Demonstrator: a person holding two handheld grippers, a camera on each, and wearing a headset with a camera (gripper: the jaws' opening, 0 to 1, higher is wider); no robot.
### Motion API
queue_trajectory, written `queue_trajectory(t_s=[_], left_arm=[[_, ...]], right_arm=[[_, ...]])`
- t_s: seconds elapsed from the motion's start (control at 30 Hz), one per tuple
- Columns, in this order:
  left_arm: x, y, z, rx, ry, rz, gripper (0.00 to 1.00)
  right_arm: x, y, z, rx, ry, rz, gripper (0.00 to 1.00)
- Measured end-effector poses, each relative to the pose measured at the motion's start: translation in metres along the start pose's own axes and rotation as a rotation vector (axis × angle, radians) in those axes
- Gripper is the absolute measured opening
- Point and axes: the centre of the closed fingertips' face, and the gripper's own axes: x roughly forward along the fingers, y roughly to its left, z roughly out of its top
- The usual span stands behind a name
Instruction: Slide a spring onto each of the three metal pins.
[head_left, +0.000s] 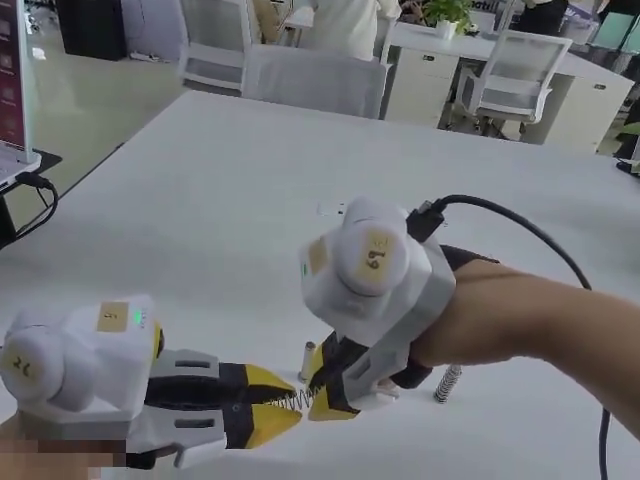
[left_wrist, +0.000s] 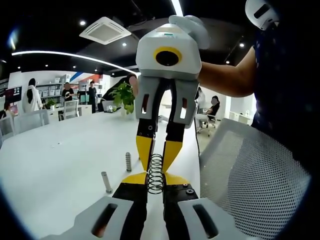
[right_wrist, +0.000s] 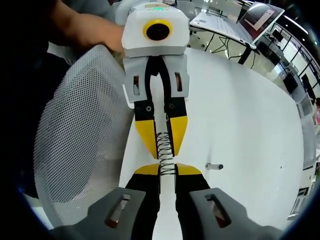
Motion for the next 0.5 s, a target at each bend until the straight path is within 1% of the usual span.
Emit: queue_trajectory(t_s=[0.2,0.3,0.5], left_arm=[[-0.0011,-0.0012,-0.0014,0.003,0.006,0.0,0.04],[-0.0019,-0.0015,-0.0031,0.003,0.013,0.001,0.04],[-0.0014,-0.0019,-0.0004,0.009,0.005,0.001,0.03]], right_arm=[[-0.004,0.0008,0.0042,0.004,-0.012,0.004,0.07],[-0.0065,0.0001,0.0035,0.001,-0.004,0.001,0.07],[-0.0107,-0.0001,0.0055,-0.006,0.001,0.001,0.07]])
